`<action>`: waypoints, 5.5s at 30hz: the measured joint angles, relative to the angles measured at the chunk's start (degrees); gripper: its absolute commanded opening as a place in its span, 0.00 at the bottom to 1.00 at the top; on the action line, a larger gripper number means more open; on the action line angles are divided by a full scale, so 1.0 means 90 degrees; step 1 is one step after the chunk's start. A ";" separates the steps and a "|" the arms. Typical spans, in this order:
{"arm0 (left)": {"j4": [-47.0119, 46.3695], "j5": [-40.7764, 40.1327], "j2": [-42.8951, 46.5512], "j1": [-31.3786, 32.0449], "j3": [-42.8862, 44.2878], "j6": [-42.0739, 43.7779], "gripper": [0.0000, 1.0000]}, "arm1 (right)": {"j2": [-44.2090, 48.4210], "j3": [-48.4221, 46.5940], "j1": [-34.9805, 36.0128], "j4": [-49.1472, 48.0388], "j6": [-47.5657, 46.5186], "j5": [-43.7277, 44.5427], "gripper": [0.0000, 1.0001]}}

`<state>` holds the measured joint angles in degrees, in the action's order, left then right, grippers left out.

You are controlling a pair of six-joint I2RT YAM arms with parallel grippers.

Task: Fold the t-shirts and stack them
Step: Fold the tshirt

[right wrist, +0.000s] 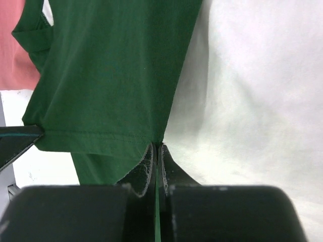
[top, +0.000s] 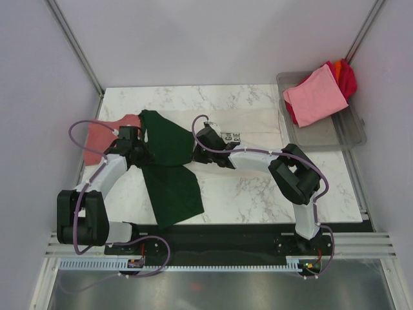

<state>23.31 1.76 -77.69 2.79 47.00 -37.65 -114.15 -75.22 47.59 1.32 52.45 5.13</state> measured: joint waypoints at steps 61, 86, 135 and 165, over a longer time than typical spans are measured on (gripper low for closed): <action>0.2188 0.0165 0.2946 0.0396 -0.1282 -0.1044 0.86 | 0.5272 0.4493 -0.2943 0.2242 -0.1865 0.2023 0.42; 0.2472 0.0398 0.2545 0.2244 -0.2181 -0.2346 0.80 | 0.4063 0.4588 -0.3813 0.1209 -0.1290 0.1819 0.09; 0.2788 -0.0075 0.2023 0.2577 0.0296 -0.2402 0.02 | 0.4257 0.4177 -0.3813 0.1290 -0.1491 0.1722 0.00; 0.1814 0.0131 -0.0867 0.0546 0.3660 -0.1661 0.02 | 0.1537 0.0719 -0.4087 0.2115 -0.1661 0.2018 0.00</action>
<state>39.64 2.94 -85.49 7.70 79.94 -52.60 -100.31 -68.75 10.81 20.36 37.50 23.29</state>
